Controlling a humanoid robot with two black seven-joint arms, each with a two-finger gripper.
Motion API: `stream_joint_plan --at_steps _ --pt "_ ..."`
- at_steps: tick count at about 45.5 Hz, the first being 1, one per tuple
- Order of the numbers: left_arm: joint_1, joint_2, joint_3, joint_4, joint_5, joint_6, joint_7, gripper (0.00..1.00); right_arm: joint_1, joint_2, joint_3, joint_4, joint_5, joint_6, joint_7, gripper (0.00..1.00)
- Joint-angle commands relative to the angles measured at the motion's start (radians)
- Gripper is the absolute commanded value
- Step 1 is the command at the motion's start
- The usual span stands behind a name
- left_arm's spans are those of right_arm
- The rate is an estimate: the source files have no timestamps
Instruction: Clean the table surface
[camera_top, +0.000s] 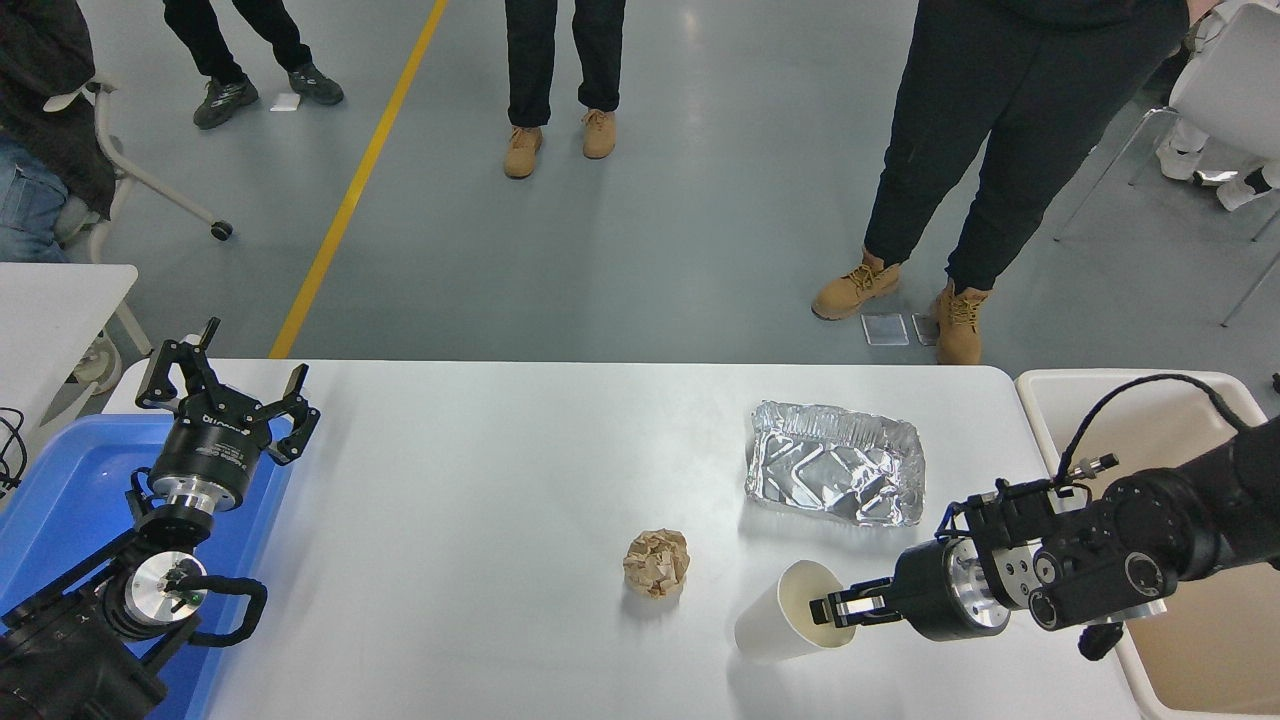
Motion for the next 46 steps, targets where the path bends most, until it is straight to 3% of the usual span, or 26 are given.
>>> stream_joint_plan --at_steps 1,20,46 --pt "0.000 0.000 0.000 0.000 0.001 0.000 0.000 0.99 0.084 -0.069 0.004 0.016 -0.005 0.060 0.008 0.00" --pt "0.000 0.000 0.000 0.000 0.001 0.000 0.000 0.99 0.239 -0.226 0.036 0.020 -0.037 0.224 0.031 0.00" --pt "0.000 0.000 0.000 0.000 0.001 0.000 0.000 0.99 0.336 -0.333 0.088 -0.009 -0.040 0.336 0.042 0.00"
